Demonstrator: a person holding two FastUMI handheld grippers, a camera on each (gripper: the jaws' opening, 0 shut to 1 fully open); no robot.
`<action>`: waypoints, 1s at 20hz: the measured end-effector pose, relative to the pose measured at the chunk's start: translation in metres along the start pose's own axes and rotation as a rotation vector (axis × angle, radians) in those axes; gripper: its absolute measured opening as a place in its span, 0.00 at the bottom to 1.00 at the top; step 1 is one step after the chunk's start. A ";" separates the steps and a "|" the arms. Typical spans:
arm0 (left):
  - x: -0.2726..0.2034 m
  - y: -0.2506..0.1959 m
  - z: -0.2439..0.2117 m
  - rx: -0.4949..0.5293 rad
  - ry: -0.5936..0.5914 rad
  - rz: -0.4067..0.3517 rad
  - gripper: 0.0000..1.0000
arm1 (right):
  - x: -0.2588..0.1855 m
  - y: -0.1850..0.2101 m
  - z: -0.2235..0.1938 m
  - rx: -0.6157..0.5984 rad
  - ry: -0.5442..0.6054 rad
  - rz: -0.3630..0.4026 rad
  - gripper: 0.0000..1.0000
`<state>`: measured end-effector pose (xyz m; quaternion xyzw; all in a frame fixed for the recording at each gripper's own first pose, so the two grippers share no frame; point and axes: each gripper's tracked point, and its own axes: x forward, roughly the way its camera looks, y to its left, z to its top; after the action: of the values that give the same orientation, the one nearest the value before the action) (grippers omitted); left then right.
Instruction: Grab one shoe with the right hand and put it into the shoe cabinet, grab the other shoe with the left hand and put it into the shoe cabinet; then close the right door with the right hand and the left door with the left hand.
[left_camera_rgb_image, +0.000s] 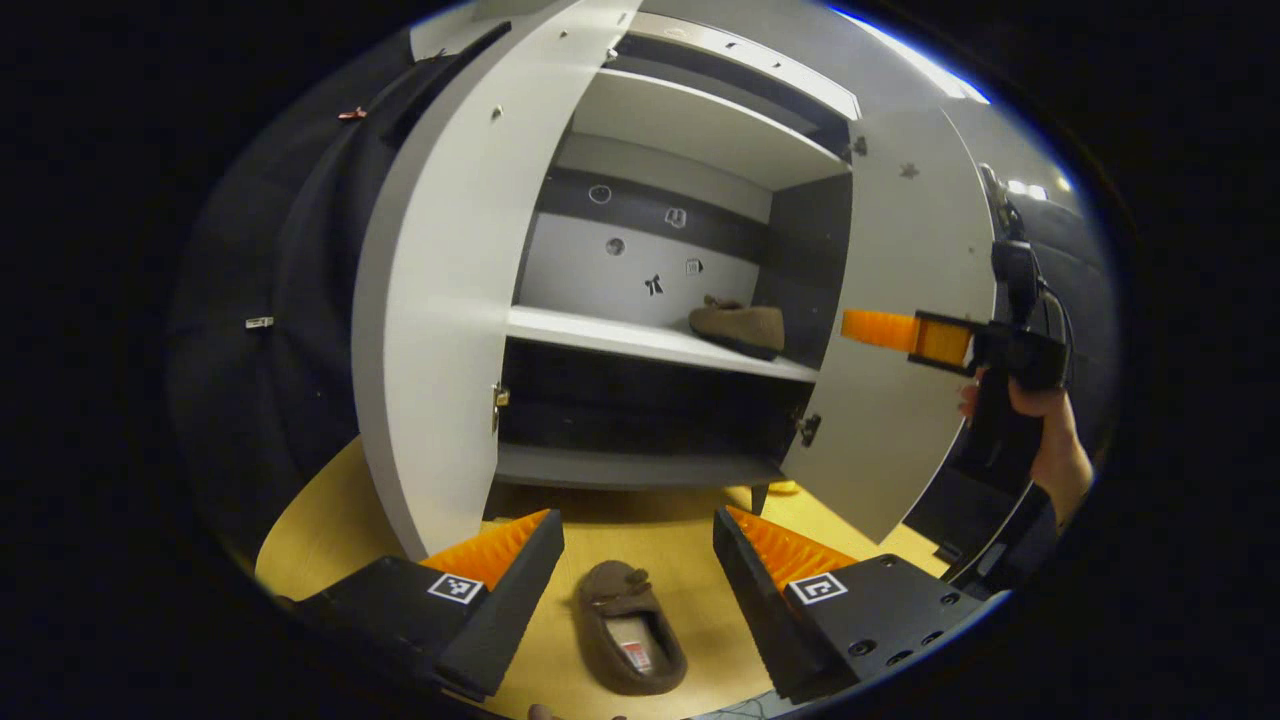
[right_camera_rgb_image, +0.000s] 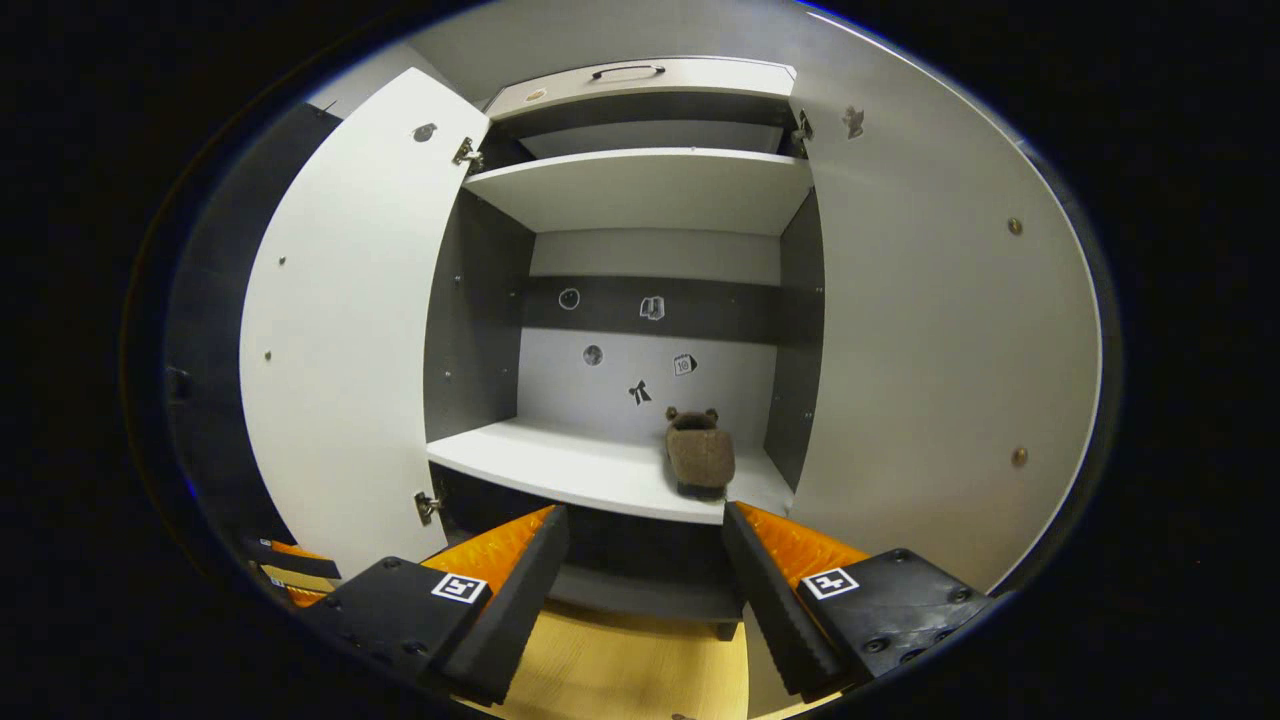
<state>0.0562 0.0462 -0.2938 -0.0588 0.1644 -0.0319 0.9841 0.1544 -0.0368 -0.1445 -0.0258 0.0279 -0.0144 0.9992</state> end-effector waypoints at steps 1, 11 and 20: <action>0.004 0.001 -0.019 0.009 0.028 -0.009 0.95 | -0.005 0.004 -0.009 -0.001 0.014 0.009 0.98; 0.050 0.022 -0.132 0.024 0.150 0.030 0.95 | -0.021 0.014 -0.097 0.072 0.100 0.027 0.99; 0.088 0.036 -0.180 -0.044 0.244 0.076 0.94 | -0.012 0.012 -0.137 0.070 0.174 0.040 0.98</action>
<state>0.0823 0.0558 -0.4952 -0.0697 0.2859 0.0022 0.9557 0.1346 -0.0317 -0.2809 0.0110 0.1148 0.0026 0.9933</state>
